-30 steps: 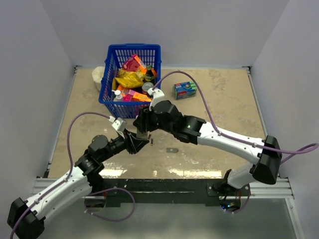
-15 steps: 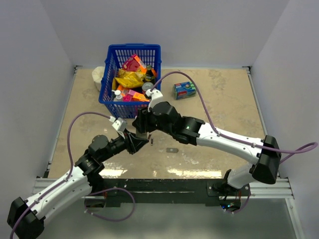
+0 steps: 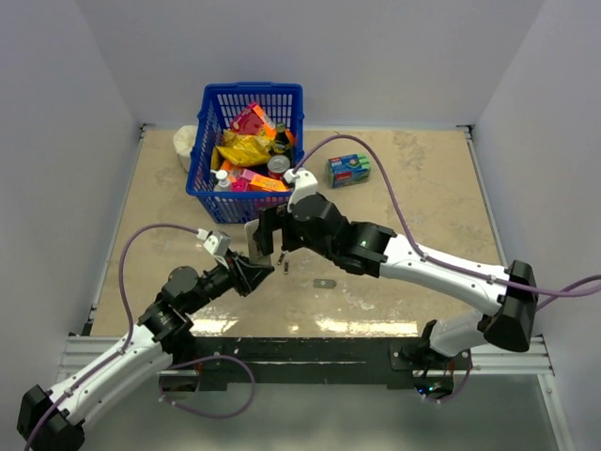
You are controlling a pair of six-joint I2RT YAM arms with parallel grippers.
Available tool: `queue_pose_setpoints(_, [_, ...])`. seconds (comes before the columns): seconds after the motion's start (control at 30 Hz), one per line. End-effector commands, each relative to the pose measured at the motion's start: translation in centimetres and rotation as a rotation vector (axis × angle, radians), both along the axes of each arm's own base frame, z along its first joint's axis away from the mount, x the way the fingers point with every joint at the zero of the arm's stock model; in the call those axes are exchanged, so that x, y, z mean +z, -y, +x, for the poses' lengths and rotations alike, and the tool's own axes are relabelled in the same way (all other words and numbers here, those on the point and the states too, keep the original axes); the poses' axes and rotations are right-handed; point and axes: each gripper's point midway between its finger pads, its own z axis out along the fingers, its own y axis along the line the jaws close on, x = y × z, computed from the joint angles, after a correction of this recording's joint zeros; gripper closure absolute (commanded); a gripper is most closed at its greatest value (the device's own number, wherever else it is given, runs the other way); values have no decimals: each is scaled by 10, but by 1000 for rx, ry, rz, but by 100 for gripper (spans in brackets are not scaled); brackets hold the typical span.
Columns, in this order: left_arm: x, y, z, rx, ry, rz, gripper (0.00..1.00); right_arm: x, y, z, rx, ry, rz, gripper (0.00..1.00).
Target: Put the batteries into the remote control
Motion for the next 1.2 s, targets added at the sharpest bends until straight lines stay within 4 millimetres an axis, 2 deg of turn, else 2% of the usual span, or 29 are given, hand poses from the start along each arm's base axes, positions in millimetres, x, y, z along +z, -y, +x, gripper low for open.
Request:
queue_pose_setpoints(0.0, [6,-7,2,49,30,-86,100,14,33,7,-112,-33,63,2])
queue_pose_setpoints(0.03, [-1,-8,1,54,11,-94,100,8,38,9,-130,-53,64,2])
queue_pose_setpoints(0.07, [3,-10,1,62,27,-113,100,0,47,16,-181,-91,76,8])
queue_pose_setpoints(0.1, [1,-11,0,64,23,-118,100,-19,56,14,-204,-135,48,14])
queue_pose_setpoints(0.13, [-4,-12,-1,67,14,-121,100,-26,60,15,-225,-161,49,19])
queue_pose_setpoints(0.17, [-2,-13,-2,71,20,-130,100,-35,66,19,-256,-197,55,30])
queue_pose_setpoints(0.2, [-6,-14,-2,76,10,-127,100,-48,70,16,-265,-231,27,33])
queue_pose_setpoints(0.37, [-13,-17,-3,85,-2,-119,100,-90,57,14,-262,-334,-36,45])
queue_pose_setpoints(0.5, [-21,-19,-3,95,-22,-99,100,-115,41,15,-252,-384,-51,56])
queue_pose_setpoints(0.7, [-24,-22,-1,117,-32,-71,100,-157,27,22,-269,-433,-147,62])
queue_pose_setpoints(0.77, [-22,-24,0,125,-25,-68,100,-162,20,23,-264,-439,-165,64])
queue_pose_setpoints(0.8, [-22,-24,1,126,-22,-65,100,-175,21,22,-268,-453,-201,66])
queue_pose_setpoints(0.83, [-21,-24,1,129,-19,-67,100,-179,18,22,-266,-452,-214,70])
queue_pose_setpoints(0.97, [-20,-25,2,135,-9,-60,100,-186,9,22,-252,-452,-245,77])
queue_pose_setpoints(1.17, [-20,-26,3,136,-2,-54,100,-197,11,26,-280,-442,-305,78])
